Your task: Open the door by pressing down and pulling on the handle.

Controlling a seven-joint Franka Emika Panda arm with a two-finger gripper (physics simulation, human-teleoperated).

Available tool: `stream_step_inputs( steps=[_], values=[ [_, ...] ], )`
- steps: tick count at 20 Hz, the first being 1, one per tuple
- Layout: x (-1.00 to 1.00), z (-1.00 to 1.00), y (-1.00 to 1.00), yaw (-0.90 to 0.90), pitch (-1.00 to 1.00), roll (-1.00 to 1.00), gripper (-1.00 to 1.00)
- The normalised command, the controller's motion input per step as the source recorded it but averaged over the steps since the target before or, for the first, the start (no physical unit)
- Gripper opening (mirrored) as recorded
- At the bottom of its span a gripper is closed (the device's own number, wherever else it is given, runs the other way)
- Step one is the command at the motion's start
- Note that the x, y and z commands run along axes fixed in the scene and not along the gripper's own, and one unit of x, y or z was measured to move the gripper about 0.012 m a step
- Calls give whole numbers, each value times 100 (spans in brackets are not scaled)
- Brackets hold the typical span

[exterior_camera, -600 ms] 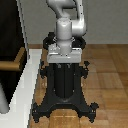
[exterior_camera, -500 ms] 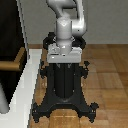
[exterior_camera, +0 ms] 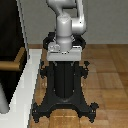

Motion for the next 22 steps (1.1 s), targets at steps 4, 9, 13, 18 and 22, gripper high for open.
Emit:
stream_step_inputs(
  steps=[4,9,13,18,22],
  values=[
    [0,75,0,0,0,0,100],
    [0,100,0,0,0,0,100],
    [0,100,0,0,0,0,100],
    [0,80,-20,0,0,0,100],
    [0,0,-50,0,0,0,100]
  ],
)
